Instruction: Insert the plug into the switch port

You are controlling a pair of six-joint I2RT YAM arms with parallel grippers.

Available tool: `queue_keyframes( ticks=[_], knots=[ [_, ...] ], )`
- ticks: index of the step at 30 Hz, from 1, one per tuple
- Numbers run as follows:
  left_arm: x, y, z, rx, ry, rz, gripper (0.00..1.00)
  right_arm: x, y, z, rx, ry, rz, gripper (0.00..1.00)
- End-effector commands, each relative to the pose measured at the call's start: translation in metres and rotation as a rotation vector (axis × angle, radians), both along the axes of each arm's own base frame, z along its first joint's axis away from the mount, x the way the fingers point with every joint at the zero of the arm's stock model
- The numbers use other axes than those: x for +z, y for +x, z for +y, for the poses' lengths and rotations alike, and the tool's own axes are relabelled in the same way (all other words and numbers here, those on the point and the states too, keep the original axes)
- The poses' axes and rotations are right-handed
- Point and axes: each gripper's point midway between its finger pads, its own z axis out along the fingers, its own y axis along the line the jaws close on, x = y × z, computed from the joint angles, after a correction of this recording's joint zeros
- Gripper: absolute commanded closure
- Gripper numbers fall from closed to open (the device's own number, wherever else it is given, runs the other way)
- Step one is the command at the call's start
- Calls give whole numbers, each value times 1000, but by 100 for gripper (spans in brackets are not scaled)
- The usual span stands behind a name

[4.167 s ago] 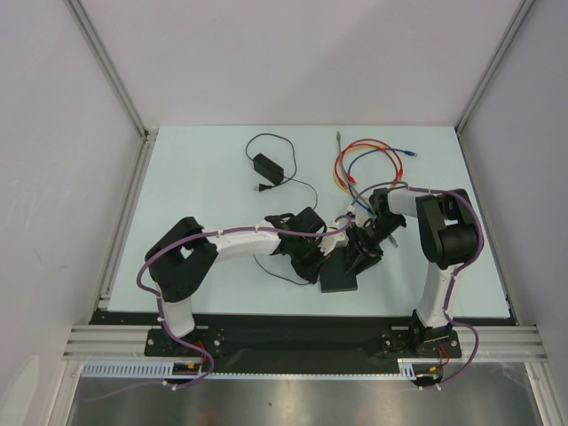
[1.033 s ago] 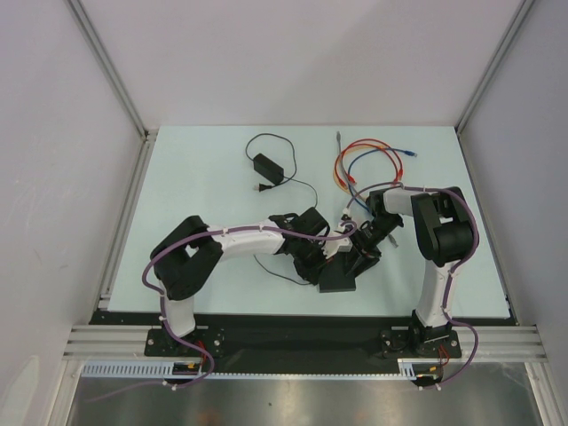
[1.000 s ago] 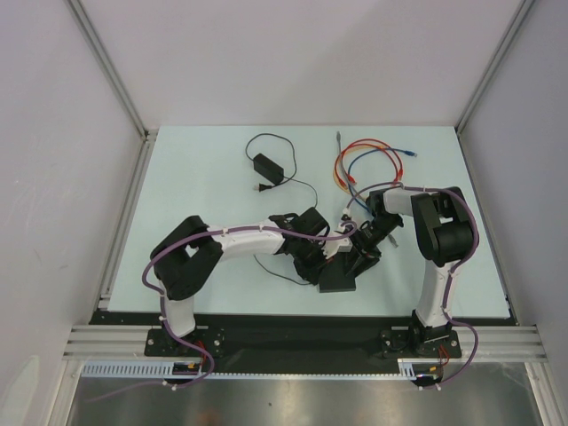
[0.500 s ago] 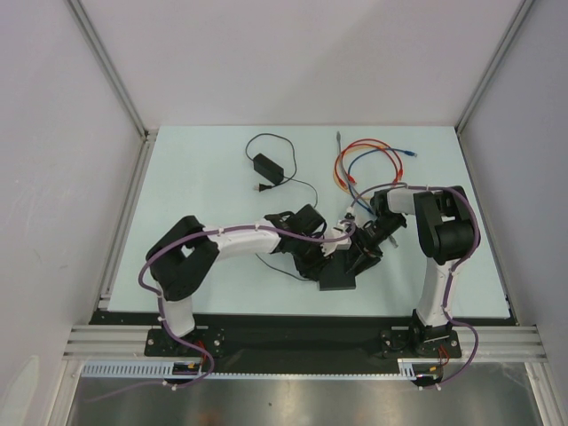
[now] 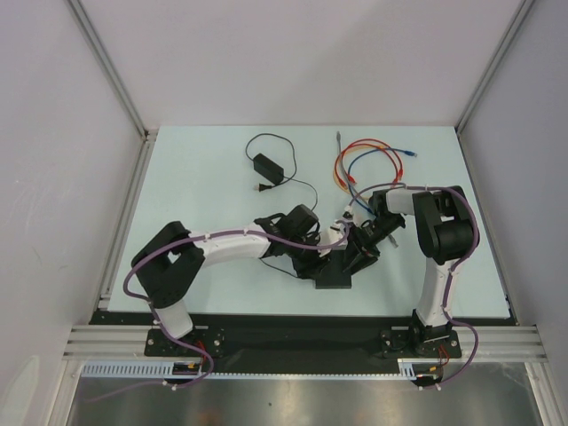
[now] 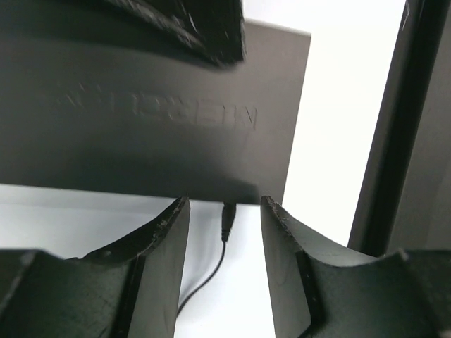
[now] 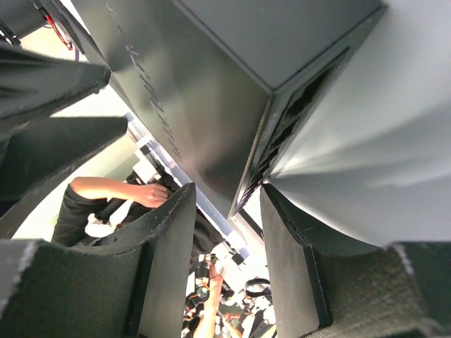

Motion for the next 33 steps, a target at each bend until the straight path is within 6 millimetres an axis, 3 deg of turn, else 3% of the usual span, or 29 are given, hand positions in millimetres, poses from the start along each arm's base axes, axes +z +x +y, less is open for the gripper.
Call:
queue_keyframes(
  ticks=[1,7,13,24,30,33],
  knots=[
    [13,-1,4,-42,-55,-53,50,3,2,6,-9,35,3,53],
    [17,-2,14,-59,-76,-85,48,2,2,5,-5,26,-2,53],
    [-4,1,19,-76,-33,-99,51,2,2,5,-4,24,-7,53],
    [-22,-4,20,-124,-5,-68,57,3,1,5,-4,28,-1,53],
    [-30,-8,22,-133,4,-49,67,2,1,6,-8,32,5,54],
    [-29,-7,18,-130,-4,-40,84,3,0,8,-14,38,17,57]
  ],
)
